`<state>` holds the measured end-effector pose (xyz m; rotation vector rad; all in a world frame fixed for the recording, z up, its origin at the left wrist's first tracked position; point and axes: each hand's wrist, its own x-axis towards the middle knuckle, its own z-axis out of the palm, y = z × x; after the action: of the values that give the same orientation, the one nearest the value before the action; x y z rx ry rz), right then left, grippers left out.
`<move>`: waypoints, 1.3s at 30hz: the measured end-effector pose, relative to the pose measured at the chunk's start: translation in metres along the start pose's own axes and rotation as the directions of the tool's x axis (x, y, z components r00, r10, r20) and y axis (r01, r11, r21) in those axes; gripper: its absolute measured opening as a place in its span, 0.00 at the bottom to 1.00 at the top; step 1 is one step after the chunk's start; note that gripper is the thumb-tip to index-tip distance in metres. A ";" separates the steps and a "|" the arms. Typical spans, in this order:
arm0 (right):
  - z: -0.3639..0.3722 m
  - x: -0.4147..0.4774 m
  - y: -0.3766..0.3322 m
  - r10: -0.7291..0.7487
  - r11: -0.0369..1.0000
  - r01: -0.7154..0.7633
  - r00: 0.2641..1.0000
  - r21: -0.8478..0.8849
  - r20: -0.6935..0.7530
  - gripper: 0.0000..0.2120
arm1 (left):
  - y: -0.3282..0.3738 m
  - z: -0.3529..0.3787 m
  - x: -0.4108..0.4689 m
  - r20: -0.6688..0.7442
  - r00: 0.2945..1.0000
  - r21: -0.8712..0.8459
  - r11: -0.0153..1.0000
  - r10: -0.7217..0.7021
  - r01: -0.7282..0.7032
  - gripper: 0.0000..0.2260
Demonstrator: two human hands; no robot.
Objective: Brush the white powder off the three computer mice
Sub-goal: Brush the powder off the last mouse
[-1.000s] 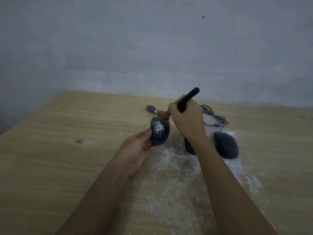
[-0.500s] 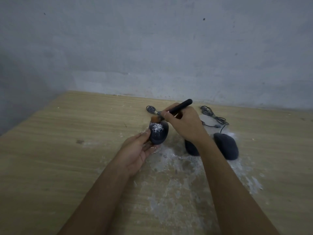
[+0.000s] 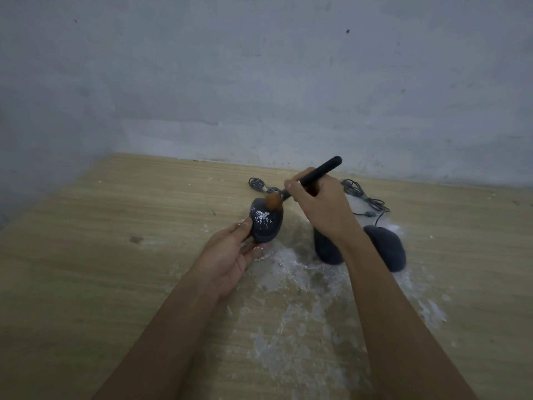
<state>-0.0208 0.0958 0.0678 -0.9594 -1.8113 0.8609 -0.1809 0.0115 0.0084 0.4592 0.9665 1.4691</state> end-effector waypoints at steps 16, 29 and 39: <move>-0.006 -0.002 -0.003 0.001 1.000 -0.001 1.000 0.023 0.027 0.06 | 0.001 -0.002 0.002 -0.060 0.998 -0.010 0.999 0.037 -0.037 0.10; -0.008 -0.005 0.002 0.082 0.996 -0.070 0.972 -0.063 0.222 0.07 | 0.003 -0.004 0.002 -0.065 0.998 -0.017 1.000 0.025 -0.026 0.10; -0.008 -0.004 0.002 0.062 0.998 -0.060 0.980 -0.012 0.189 0.07 | 0.003 0.000 -0.001 -0.066 0.998 -0.022 0.999 0.022 -0.023 0.09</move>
<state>-0.0120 0.0944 0.0670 -0.9684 -1.9547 1.0146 -0.1830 0.0113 0.0111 0.4085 0.9986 1.5220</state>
